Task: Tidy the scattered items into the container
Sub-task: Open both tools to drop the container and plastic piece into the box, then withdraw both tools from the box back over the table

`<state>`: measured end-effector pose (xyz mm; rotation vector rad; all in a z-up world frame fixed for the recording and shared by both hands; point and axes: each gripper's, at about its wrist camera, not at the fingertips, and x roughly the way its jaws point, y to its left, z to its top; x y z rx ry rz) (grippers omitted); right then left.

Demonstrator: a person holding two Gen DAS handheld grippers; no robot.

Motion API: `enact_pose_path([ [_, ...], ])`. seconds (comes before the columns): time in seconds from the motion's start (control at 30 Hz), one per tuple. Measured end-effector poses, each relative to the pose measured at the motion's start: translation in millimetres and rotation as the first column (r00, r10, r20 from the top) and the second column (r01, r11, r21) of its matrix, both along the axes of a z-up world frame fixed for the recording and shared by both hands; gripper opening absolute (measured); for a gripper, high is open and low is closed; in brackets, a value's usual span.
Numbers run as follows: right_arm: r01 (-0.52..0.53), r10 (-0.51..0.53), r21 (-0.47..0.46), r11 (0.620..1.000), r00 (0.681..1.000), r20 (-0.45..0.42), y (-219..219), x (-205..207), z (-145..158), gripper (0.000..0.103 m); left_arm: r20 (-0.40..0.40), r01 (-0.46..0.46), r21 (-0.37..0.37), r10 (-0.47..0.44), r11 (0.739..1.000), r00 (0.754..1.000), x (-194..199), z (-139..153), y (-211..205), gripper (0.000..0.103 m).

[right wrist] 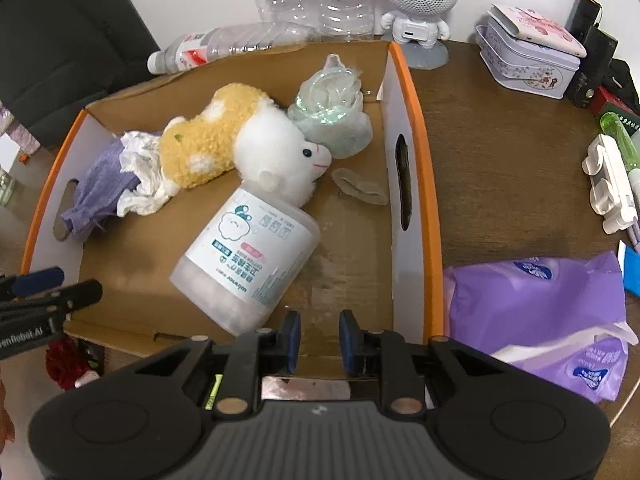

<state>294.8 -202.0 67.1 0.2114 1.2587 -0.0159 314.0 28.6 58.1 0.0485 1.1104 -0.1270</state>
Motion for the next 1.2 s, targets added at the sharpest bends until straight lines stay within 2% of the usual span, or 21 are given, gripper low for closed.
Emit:
enact_pose_path([
  [0.1,0.017,-0.017,0.006,1.0,1.0,-0.003,-2,1,1,0.02,-0.013,0.021,-0.013,-0.021,1.0,1.0,-2,0,1,0.07],
  [0.17,0.035,-0.035,0.005,0.999,0.999,-0.001,-3,0,5,0.028,-0.015,-0.003,-0.038,0.003,0.999,1.0,-4,4,4,0.071],
  [0.23,0.042,-0.042,0.009,0.999,0.999,0.013,-3,-2,13,0.037,0.007,-0.026,-0.072,0.026,0.997,1.0,-7,15,8,0.078],
  [0.3,0.035,-0.035,0.008,0.999,0.999,0.03,1,-5,27,0.039,0.028,-0.025,-0.08,0.028,0.996,0.999,-13,29,7,0.082],
  [0.47,0.027,-0.027,0.006,1.0,0.994,0.104,10,-23,73,0.053,0.069,-0.03,-0.05,0.033,0.998,0.997,-36,73,1,0.091],
  [0.6,0.007,-0.005,-0.012,1.0,0.987,0.158,22,-46,105,0.058,0.134,-0.036,-0.019,0.038,0.999,0.99,-64,104,-1,0.101],
  [0.7,0.005,-0.003,-0.009,1.0,0.981,0.195,27,-64,121,0.064,0.177,-0.033,-0.004,0.033,0.999,0.984,-84,118,-4,0.103],
  [0.77,-0.002,0.001,0.003,1.0,0.973,0.23,30,-76,129,0.073,0.208,-0.035,0.005,0.033,0.999,0.978,-99,123,-4,0.103],
  [0.87,-0.006,0.002,0.011,1.0,0.953,0.302,35,-98,136,0.078,0.325,-0.036,0.012,0.031,0.999,0.945,-132,129,-6,0.103],
  [0.93,-0.005,0.008,-0.009,1.0,0.93,0.368,41,-116,138,0.082,0.413,-0.043,0.008,0.036,0.999,0.91,-154,130,-7,0.103],
  [1.13,-0.008,0.05,-0.079,0.997,0.834,0.549,57,-179,123,0.085,0.58,-0.05,-0.028,0.057,0.998,0.813,-223,111,-8,0.103],
  [1.2,-0.019,0.069,-0.089,0.996,0.795,0.602,59,-206,113,0.087,0.641,-0.055,-0.034,0.063,0.998,0.765,-250,101,-9,0.103],
])
